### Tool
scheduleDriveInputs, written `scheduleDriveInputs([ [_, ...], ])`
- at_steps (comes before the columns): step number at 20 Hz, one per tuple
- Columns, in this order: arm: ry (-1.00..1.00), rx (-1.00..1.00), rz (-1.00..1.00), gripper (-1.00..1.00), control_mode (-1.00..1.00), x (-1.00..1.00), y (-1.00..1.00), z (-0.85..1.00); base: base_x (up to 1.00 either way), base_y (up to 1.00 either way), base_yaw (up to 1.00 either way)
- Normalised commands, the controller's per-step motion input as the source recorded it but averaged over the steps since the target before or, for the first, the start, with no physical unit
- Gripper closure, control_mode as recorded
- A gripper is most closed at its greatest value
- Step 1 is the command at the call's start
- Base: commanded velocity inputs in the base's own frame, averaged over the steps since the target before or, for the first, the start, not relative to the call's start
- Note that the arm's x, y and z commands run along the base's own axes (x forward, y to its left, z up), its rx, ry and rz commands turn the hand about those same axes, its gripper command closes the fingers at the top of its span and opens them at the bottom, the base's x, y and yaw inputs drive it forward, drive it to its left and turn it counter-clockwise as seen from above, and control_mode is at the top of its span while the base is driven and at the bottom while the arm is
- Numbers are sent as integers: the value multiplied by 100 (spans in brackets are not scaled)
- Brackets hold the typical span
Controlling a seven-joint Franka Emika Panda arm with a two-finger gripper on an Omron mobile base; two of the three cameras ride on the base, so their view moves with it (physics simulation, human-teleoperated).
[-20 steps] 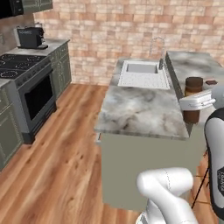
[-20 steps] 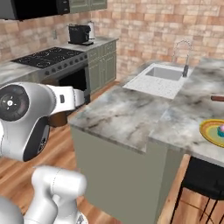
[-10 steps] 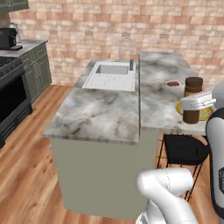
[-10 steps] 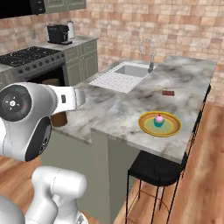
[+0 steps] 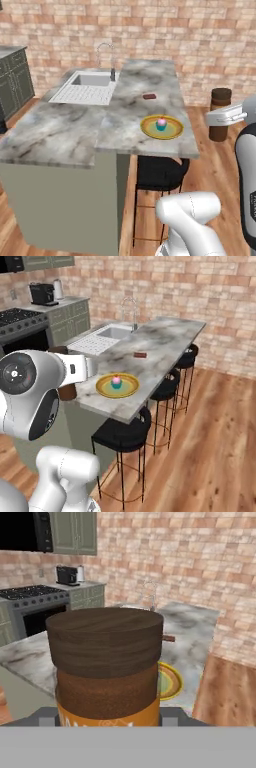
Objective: Take the cinnamon bottle from the cabinet and place it on the dining table, next to the plate with the cupcake. Then take the chocolate from the dining counter and place it on the cupcake plate.
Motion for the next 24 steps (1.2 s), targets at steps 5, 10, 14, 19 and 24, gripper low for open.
scheduleDriveInputs([
  [5, 0, 0, 0, 100, 100, 0, 0, 0, 0, -100, 10],
  [10, 0, 0, 0, 100, 100, 0, 0, 0, 5, -87, 30],
  [14, 0, 0, 0, 100, 100, 0, 0, 0, 37, -51, 47],
  [19, 0, 0, 0, 100, 100, 0, 0, 0, 53, -41, 53],
  [24, 0, 0, 0, 100, 100, 0, 0, 0, 47, -47, 55],
])
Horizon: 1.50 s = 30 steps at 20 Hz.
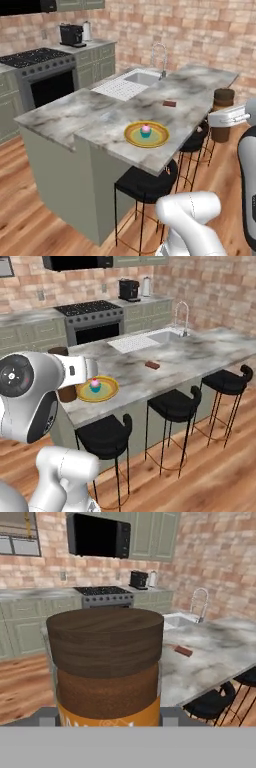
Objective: Take the cinnamon bottle from the cabinet and place it on the dining table, next to the plate with the cupcake. Then take the chocolate from the dining counter and place it on the cupcake plate.
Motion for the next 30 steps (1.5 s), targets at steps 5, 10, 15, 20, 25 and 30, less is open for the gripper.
scheduleDriveInputs([
  [5, 0, 0, 0, 100, 100, 0, 0, 0, 20, -63, 53],
  [10, 0, 0, 0, 100, 100, 0, 0, 0, 5, -71, 47],
  [15, 0, 0, 0, 100, 100, 0, 0, 0, 0, -67, 38],
  [20, 0, 0, 0, 100, 100, 0, 0, 0, 7, -62, 38],
  [25, 0, 0, 0, 100, 100, 0, 0, 0, 14, -54, 32],
  [30, 0, 0, 0, 100, 100, 0, 0, 0, 1, -61, 19],
])
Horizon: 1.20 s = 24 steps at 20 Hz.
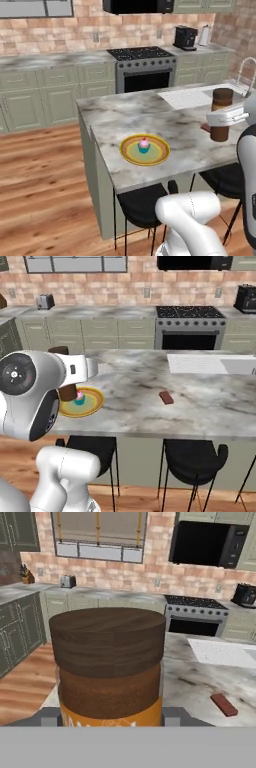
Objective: Take the cinnamon bottle from the cabinet and place it on the dining table, next to the plate with the cupcake. Then take the chocolate from the dining counter and place it on the cupcake plate.
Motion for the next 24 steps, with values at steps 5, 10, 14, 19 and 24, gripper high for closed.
scheduleDriveInputs([
  [5, 0, 0, 0, 100, 100, 0, 0, 0, 0, -73, 10],
  [10, 0, 0, 0, 100, 100, 0, 0, 0, 8, -48, 11],
  [14, 0, 0, 0, 100, 100, 0, 0, 0, 16, -55, 16],
  [19, 0, 0, 0, 100, 100, 0, 0, 0, 32, -31, 11],
  [24, 0, 0, 0, 100, 100, 0, 0, 0, 47, -4, 5],
])
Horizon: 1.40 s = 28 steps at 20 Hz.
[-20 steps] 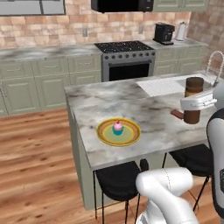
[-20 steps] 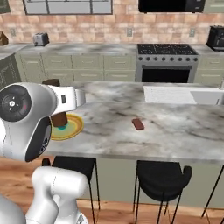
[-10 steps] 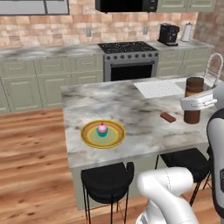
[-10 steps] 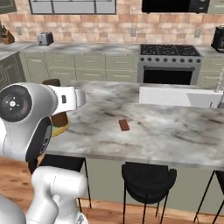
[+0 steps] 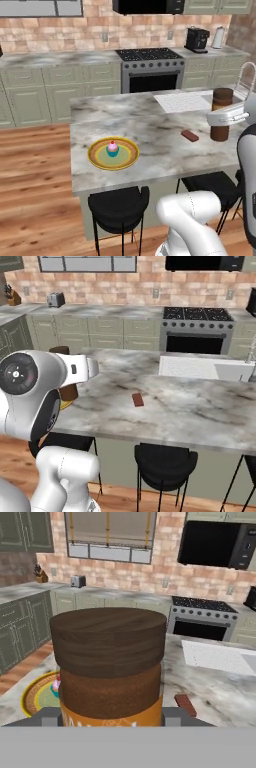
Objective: Take the cinnamon bottle from the cabinet and place it on the dining table, next to the plate with the cupcake. Then take the chocolate from the dining counter and place it on the cupcake plate.
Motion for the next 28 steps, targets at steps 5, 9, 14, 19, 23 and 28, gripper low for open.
scheduleDriveInputs([
  [5, 0, 0, 0, 100, 100, 0, 0, 0, 62, -7, 8],
  [9, 0, 0, 0, 100, 100, 0, 0, 0, 81, -3, 9],
  [14, 0, 0, 0, 100, 100, 0, 0, 0, 93, 0, 7],
  [19, 0, 0, 17, 100, -100, 89, 17, -17, 0, 0, 0],
  [23, 5, 0, 35, 100, -100, 100, 68, -44, 0, 0, 0],
  [28, 1, 0, 46, 100, -100, 74, 64, -86, 0, 0, 0],
])
